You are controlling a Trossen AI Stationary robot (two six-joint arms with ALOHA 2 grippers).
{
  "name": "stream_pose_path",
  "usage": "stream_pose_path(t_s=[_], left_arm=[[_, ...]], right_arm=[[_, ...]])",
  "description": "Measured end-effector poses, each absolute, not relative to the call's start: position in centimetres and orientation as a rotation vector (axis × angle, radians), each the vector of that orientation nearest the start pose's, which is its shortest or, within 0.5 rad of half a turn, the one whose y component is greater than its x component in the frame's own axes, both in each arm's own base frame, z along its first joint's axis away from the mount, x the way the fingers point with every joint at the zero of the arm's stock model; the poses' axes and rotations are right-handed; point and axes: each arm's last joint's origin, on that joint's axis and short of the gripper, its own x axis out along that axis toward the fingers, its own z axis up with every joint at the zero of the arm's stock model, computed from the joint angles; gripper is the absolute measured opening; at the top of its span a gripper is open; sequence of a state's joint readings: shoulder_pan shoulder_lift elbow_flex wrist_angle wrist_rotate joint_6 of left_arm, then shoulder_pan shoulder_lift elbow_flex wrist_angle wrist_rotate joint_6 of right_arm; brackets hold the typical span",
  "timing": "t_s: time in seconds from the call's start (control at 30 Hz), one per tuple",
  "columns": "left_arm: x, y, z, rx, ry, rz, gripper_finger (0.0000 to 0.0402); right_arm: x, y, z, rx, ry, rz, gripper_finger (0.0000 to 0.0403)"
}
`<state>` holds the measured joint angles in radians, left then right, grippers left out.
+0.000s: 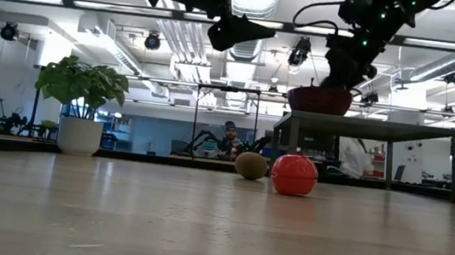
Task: Pick & Place Fruit
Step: Put the plum into the violet strainer bowl on the shelf
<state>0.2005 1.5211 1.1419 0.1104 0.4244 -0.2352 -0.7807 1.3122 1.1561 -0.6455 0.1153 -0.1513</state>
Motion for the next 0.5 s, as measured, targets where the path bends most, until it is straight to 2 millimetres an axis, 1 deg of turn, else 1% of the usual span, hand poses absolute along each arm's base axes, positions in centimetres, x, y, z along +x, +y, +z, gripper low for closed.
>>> stream_pose_path(t_s=[0.2,0.4,0.5], left_arm=[[34.29,5.74,30.73,-0.316,0.281,-0.192,0.0397],[34.29,5.75,30.72,-0.316,0.282,-0.192,0.0397],[34.29,5.75,30.72,-0.316,0.282,-0.192,0.0397]], right_arm=[[19.23,-19.47,30.69,0.133,0.861,-0.773,0.0292],[19.04,-19.67,30.67,0.128,0.875,-0.880,0.0315],[18.83,-19.50,31.04,0.102,0.874,-0.874,0.0329]])
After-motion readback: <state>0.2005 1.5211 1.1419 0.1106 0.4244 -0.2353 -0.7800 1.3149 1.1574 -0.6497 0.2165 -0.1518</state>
